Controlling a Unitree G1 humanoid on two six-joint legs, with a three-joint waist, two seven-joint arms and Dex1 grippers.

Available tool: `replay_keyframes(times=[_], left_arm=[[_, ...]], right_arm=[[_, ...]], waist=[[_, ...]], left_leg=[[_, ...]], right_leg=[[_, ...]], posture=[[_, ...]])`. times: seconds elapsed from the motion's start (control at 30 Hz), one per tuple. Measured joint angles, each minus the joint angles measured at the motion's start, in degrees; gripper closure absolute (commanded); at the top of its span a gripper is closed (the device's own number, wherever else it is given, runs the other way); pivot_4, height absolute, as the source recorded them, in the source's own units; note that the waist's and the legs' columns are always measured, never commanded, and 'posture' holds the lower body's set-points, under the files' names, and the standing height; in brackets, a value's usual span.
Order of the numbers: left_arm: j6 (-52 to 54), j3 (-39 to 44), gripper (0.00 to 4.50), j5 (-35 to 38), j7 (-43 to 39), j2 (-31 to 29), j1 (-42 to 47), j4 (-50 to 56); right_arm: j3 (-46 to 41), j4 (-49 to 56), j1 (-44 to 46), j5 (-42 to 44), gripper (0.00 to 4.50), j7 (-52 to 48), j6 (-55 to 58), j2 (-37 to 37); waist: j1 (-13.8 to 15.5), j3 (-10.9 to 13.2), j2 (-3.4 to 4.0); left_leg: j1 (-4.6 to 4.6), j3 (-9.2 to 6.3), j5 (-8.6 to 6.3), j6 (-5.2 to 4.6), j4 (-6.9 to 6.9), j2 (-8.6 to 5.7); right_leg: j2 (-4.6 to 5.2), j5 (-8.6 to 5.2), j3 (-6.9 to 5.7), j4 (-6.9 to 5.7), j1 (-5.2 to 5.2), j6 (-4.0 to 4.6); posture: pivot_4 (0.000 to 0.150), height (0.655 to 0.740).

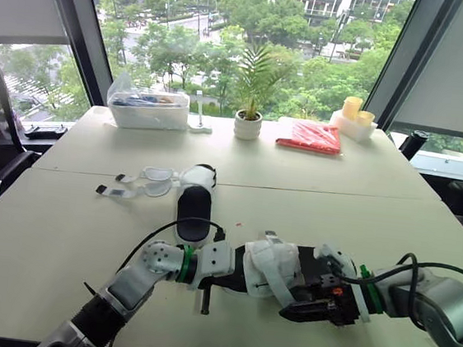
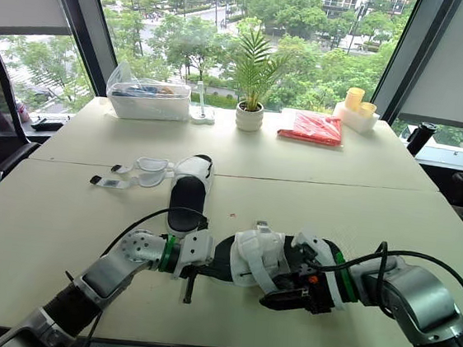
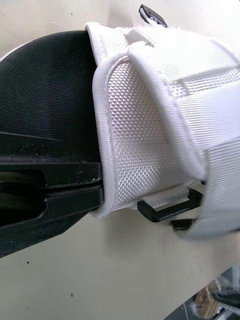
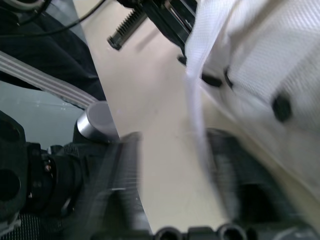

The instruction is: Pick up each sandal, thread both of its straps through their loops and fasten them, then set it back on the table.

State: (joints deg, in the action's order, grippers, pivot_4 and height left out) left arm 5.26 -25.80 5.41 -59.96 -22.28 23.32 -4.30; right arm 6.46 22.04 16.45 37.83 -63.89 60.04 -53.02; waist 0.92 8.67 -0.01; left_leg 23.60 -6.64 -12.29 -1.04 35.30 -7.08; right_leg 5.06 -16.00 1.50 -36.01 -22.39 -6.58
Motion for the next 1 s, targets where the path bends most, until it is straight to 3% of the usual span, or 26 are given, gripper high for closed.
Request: replay_keyframes(times=[0.03, 0.23, 0.4, 0.53, 0.73, 1.0], left_arm=[[0.0, 0.0, 4.5, 0.0, 0.0, 0.0, 0.01, 0.0], [0.0, 0.01, 4.5, 0.0, 0.04, -0.02, 0.01, 0.0], [0.05, 0.08, 4.5, -0.01, 0.12, 0.04, -0.03, 0.01], [0.05, -0.11, 4.5, -0.01, 0.11, 0.21, -0.03, 0.07], [0.05, -0.06, 4.5, -0.01, 0.13, 0.13, -0.07, 0.1], [0.05, -0.04, 4.5, -0.01, 0.36, 0.03, -0.35, 0.4]], right_arm=[[0.26, 0.0, 0.25, 0.01, 4.46, 0.14, 0.11, 0.2], [1.29, -0.91, 4.74, 1.44, 4.46, 0.92, 3.48, 1.0], [-2.97, -5.25, 15.99, 9.81, 4.46, 4.26, 14.02, 8.78], [-5.02, -12.36, 23.85, 11.4, 4.46, 7.32, 17.47, 12.51], [-3.89, -20.7, 25.84, 9.32, 4.46, 8.71, 16.38, 14.82], [-0.54, -21.39, 24.82, 6.85, 4.46, 7.18, 13.99, 14.39]], waist=[[-0.01, 0.0, 0.0], [-0.07, 0.0, 0.0], [-0.03, -0.01, 0.01], [0.19, -0.01, -0.02], [0.08, -0.01, -0.01], [0.01, -0.02, -0.01]], left_leg=[[0.0, 0.0, 0.0, 0.0, 0.0, 0.0], [0.0, 0.0, 0.0, 0.0, 0.0, 0.0], [0.0, 0.0, 0.0, 0.0, 0.0, 0.0], [0.0, -0.01, -0.01, -0.02, -0.05, -0.02], [0.0, -0.01, -0.01, -0.02, -0.06, -0.02], [0.0, 0.0, -0.02, -0.02, -0.06, -0.03]], right_leg=[[0.0, 0.0, 0.0, 0.0, 0.0, 0.0], [0.0, 0.01, 0.0, -0.01, -0.01, -0.01], [0.0, 0.02, 0.02, -0.03, -0.02, -0.01], [0.0, 0.08, 0.01, 0.03, -0.04, -0.12], [0.0, 0.09, 0.01, 0.01, -0.07, -0.13], [0.0, 0.09, 0.01, 0.01, -0.07, -0.14]], posture=[[0.15, 0.74], [0.15, 0.74], [0.15, 0.74], [0.15, 0.74], [0.15, 0.74], [0.15, 0.74]])
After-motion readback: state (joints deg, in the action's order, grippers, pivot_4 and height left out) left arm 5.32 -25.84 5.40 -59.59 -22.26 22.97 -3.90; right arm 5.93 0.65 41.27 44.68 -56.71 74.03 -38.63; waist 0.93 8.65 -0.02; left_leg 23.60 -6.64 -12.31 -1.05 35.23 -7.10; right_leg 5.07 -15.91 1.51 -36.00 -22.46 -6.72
